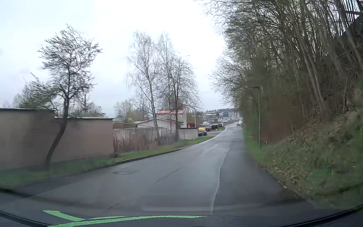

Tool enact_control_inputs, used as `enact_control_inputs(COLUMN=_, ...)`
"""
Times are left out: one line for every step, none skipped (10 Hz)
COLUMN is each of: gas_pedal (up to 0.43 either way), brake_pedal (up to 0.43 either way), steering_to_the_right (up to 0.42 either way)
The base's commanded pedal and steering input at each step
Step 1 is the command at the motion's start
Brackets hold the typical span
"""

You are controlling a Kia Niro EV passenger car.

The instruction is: Follow the waypoints while adhering to traffic rules and regulations

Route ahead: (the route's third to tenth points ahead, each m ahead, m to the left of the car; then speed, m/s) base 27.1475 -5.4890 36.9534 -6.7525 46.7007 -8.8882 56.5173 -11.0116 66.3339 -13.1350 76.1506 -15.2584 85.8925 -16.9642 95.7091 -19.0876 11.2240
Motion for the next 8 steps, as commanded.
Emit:
enact_control_inputs(gas_pedal=0.118, brake_pedal=0.000, steering_to_the_right=0.076)
enact_control_inputs(gas_pedal=0.138, brake_pedal=0.000, steering_to_the_right=0.076)
enact_control_inputs(gas_pedal=0.150, brake_pedal=0.000, steering_to_the_right=0.076)
enact_control_inputs(gas_pedal=0.157, brake_pedal=0.000, steering_to_the_right=0.074)
enact_control_inputs(gas_pedal=0.157, brake_pedal=0.000, steering_to_the_right=0.071)
enact_control_inputs(gas_pedal=0.157, brake_pedal=0.000, steering_to_the_right=0.066)
enact_control_inputs(gas_pedal=0.157, brake_pedal=0.000, steering_to_the_right=0.061)
enact_control_inputs(gas_pedal=0.157, brake_pedal=0.000, steering_to_the_right=0.057)
